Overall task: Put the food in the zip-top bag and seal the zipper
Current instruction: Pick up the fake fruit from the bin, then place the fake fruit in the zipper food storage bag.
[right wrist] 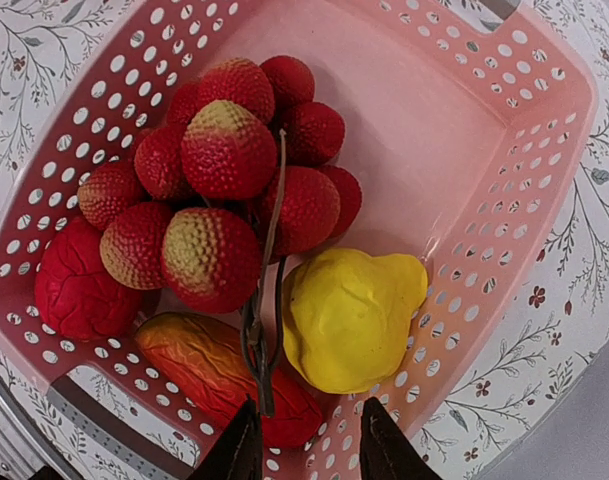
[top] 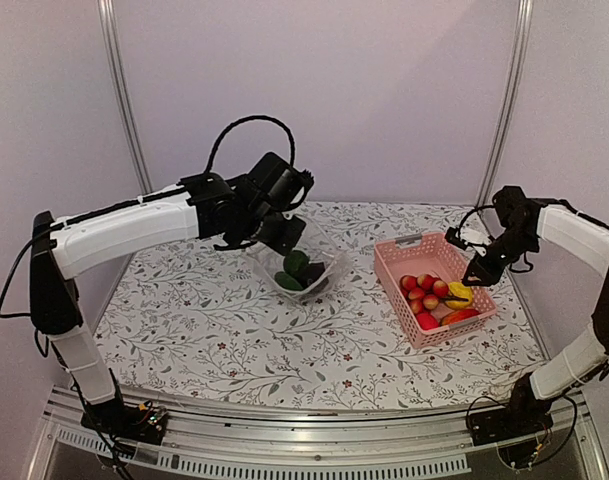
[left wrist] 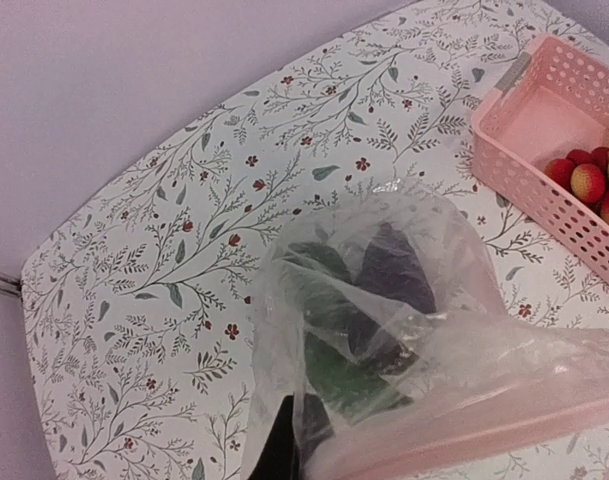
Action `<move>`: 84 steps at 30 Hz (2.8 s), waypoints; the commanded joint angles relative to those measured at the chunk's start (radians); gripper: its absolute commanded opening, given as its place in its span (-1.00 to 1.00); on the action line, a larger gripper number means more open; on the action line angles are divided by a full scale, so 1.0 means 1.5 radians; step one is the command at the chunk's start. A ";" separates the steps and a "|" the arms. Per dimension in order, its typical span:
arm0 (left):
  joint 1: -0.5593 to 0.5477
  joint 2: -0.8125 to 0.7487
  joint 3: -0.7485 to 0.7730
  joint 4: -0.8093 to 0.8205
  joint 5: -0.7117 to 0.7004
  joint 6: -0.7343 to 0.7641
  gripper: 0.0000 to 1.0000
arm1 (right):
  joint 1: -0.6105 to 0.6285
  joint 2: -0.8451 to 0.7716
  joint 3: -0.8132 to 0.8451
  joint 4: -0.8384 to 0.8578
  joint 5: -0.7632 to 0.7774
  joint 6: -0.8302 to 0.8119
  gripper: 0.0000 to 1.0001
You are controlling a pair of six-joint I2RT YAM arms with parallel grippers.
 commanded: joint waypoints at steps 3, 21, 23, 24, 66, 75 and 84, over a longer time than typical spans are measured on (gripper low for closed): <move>0.035 -0.032 -0.024 0.040 0.057 0.019 -1.00 | -0.004 0.057 0.014 0.008 0.052 -0.052 -0.31; 0.058 -0.036 -0.046 0.072 0.083 -0.003 -1.00 | 0.031 0.184 0.057 0.028 0.087 -0.079 -0.03; 0.057 -0.038 -0.046 0.073 0.089 -0.005 -1.00 | 0.041 0.192 0.057 0.029 0.087 -0.076 0.01; 0.058 -0.040 -0.048 0.072 0.094 -0.007 -1.00 | 0.045 0.195 0.057 0.029 0.090 -0.074 0.03; 0.074 0.045 0.101 0.041 0.295 -0.180 -1.00 | 0.289 0.030 0.444 -0.128 -0.153 0.023 -0.57; 0.093 0.047 0.070 0.101 0.355 -0.218 -1.00 | 0.395 0.082 0.505 -0.061 -0.226 0.064 -0.57; 0.113 0.043 0.058 0.114 0.386 -0.226 -1.00 | 0.421 0.119 0.453 0.055 -0.256 0.102 -0.55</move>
